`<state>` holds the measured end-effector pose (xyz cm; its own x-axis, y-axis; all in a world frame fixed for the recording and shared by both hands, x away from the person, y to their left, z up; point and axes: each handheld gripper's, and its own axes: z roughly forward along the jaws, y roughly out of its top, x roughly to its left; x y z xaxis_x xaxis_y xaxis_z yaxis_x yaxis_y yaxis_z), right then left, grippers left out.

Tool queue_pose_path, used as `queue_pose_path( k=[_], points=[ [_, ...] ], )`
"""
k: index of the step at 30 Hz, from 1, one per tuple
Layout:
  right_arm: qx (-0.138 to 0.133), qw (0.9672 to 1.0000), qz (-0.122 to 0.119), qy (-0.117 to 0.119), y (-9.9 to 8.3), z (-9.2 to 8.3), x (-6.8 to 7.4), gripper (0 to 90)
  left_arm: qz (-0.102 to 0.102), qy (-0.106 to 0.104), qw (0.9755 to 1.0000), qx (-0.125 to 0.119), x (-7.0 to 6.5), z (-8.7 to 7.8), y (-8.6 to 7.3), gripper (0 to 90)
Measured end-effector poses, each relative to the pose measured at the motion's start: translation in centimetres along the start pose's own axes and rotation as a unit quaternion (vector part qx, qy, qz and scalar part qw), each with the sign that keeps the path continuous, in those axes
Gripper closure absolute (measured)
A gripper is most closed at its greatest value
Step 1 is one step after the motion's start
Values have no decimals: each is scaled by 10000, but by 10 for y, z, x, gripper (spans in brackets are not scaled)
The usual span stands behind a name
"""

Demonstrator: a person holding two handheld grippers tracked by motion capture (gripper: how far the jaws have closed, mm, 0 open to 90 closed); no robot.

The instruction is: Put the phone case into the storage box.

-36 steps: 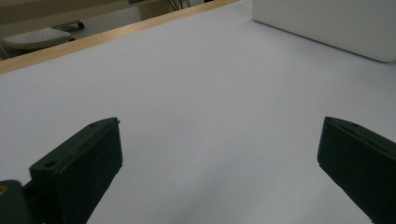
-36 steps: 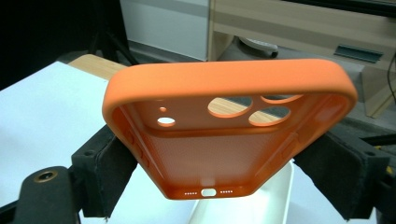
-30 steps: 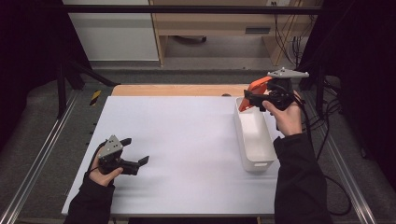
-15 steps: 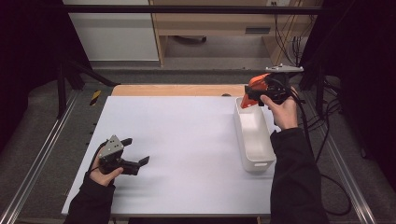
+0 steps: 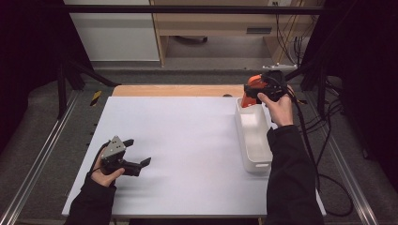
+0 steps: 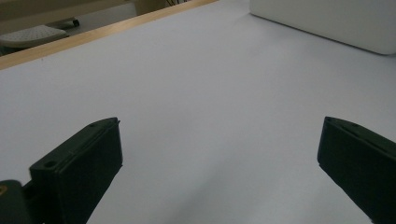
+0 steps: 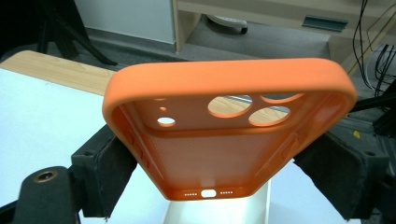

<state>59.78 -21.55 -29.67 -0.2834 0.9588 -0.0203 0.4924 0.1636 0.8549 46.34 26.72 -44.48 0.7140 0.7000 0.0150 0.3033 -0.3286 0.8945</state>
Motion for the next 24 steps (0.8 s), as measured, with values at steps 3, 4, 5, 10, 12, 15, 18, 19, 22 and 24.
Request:
queue_pose_path(
  k=[3,4,5,10,12,15,18,19,22,24],
  points=[
    [38,9999,49,-110,0,4,-2,152,4,-6,10000,6,0,0,0,0],
    [47,9999,70,-147,0,5,-2,152,4,-11,10000,8,0,1,0,0],
    [71,9998,81,-183,0,7,-3,152,8,-15,10000,13,0,1,0,0],
    [118,9996,117,-235,-1,14,-4,152,22,-23,10000,26,-1,1,0,0],
    [123,9995,140,-238,-1,16,-5,152,13,-19,10000,22,-1,1,0,0],
    [152,9994,155,-264,-2,20,-4,152,14,-19,10000,32,0,2,-1,0],
    [178,9993,185,-285,-3,25,-4,152,28,-19,10000,53,0,3,-1,0],
    [190,9992,197,-292,-3,26,-5,152,32,-20,10000,56,-1,3,-1,0],
    [237,9990,218,-317,-5,30,-5,152,40,-25,10000,59,-1,3,-1,0],
    [234,9988,263,-331,-5,32,-6,152,39,-26,10000,63,-1,3,-1,0]
  ],
)
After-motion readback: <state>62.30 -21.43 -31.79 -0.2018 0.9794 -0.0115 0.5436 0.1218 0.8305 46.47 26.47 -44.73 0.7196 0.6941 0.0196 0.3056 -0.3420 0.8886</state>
